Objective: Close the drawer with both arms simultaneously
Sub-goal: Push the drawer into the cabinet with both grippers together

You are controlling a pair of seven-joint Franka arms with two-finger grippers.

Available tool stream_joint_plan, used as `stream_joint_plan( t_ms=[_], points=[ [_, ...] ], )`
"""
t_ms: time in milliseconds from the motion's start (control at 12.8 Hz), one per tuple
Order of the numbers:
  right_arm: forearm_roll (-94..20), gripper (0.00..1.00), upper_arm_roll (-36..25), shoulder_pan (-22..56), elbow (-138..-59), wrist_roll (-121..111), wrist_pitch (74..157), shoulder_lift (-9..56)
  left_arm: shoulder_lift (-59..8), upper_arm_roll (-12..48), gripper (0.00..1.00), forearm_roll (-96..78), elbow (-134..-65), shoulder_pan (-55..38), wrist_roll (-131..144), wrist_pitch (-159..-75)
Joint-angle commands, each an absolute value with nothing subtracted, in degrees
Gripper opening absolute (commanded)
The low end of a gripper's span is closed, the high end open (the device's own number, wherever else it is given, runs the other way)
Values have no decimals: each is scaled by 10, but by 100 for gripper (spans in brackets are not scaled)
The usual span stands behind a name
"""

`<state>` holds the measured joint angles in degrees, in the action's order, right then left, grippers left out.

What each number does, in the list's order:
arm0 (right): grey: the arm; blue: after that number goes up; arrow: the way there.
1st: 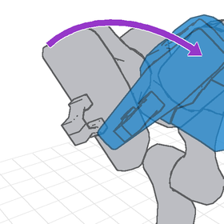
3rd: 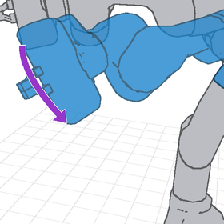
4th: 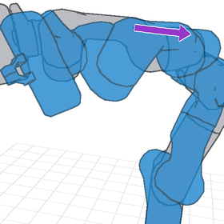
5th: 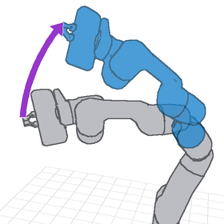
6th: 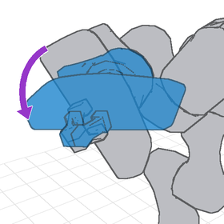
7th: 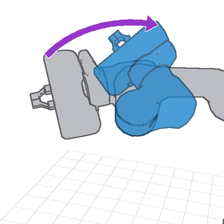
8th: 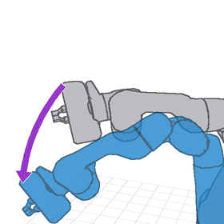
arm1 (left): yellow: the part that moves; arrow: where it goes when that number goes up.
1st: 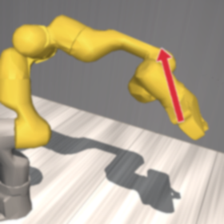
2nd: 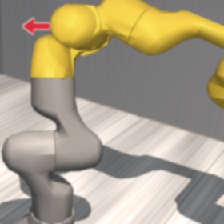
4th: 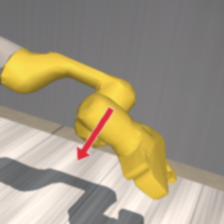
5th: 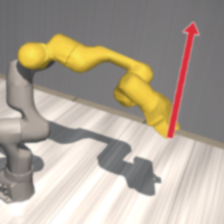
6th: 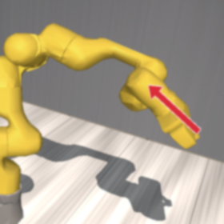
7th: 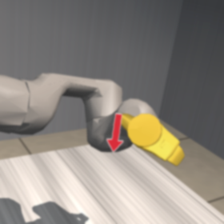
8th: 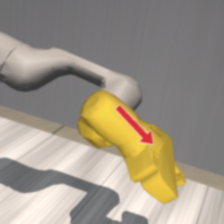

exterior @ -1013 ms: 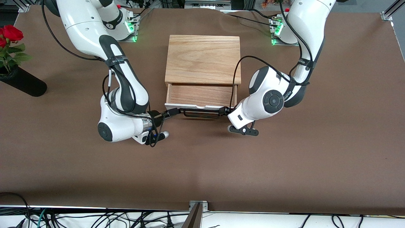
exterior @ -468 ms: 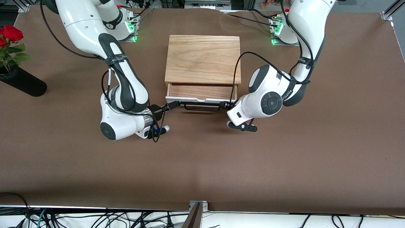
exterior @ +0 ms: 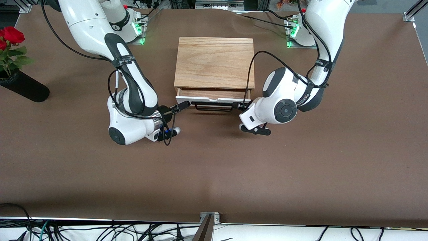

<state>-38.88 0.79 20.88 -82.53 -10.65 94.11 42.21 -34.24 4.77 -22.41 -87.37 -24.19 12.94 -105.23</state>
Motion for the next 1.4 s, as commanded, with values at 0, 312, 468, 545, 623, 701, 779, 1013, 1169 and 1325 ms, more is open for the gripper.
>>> stream_joint_plan(
  t_ms=[0, 312, 468, 545, 623, 701, 779, 1013, 1169, 1325],
  points=[
    [-388, 100, 10, 207, -872, -120, 904, 391, -325, 49, 100, -246, -900, -241, 124, -1042],
    [-388, 100, 13, 207, -880, -120, 893, 391, -315, 52, 100, -248, -919, -242, 126, -1003],
    [-388, 100, 18, 207, -888, -120, 889, 390, -309, 52, 100, -249, -926, -242, 128, -991],
    [-388, 100, 18, 207, -889, -120, 886, 388, -309, 51, 100, -250, -926, -241, 128, -985],
    [-388, 100, 18, 207, -890, -120, 882, 388, -309, 51, 100, -253, -925, -241, 128, -979],
    [-388, 100, 23, 207, -892, -120, 882, 387, -308, 52, 100, -253, -925, -241, 128, -978],
    [-388, 100, 24, 207, -894, -119, 882, 387, -305, 51, 100, -253, -925, -241, 128, -977],
    [-388, 100, 25, 207, -892, -119, 882, 387, -304, 51, 100, -253, -925, -240, 128, -966],
    [-393, 100, 22, 198, -877, -123, 886, 388, -304, 50, 100, -249, -919, -238, 123, -966],
    [-394, 100, 21, 186, -846, -124, 890, 395, -301, 44, 100, -234, -903, -234, 120, -968]
  ],
)
